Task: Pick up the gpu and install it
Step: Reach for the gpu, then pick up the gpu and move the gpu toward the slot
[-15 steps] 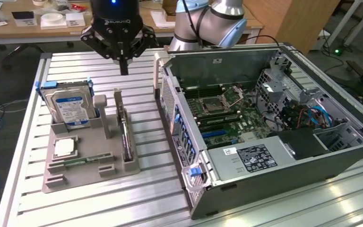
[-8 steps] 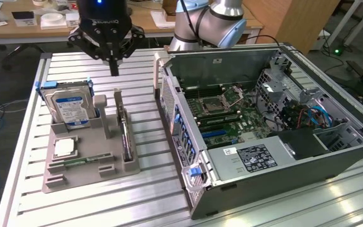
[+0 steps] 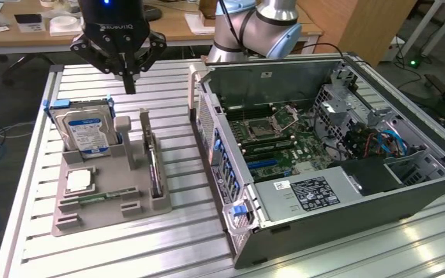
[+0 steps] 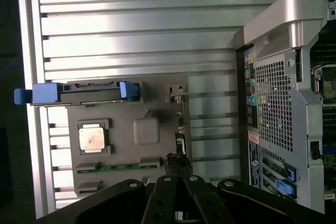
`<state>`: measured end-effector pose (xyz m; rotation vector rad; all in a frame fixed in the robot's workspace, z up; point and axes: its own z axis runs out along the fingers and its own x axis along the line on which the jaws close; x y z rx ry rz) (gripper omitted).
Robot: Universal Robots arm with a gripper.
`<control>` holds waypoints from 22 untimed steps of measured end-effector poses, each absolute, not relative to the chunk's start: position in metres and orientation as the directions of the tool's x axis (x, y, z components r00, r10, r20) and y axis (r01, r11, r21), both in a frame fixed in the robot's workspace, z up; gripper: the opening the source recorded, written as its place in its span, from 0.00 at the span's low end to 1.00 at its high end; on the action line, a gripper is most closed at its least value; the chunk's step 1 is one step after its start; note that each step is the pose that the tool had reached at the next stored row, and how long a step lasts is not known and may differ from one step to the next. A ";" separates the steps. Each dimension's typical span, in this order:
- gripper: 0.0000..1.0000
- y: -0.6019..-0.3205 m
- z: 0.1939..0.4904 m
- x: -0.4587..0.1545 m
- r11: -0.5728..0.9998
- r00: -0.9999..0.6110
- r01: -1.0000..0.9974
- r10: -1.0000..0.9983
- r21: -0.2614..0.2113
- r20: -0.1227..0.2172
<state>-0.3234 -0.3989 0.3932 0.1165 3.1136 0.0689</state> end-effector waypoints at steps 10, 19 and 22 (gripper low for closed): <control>0.11 -0.399 0.393 -0.323 0.996 -0.997 0.074 0.075 0.045 -0.023; 0.29 -0.399 0.393 -0.323 0.996 -0.997 0.074 0.075 0.045 -0.023; 0.41 -0.399 0.393 -0.323 0.996 -0.997 0.074 0.075 0.045 -0.023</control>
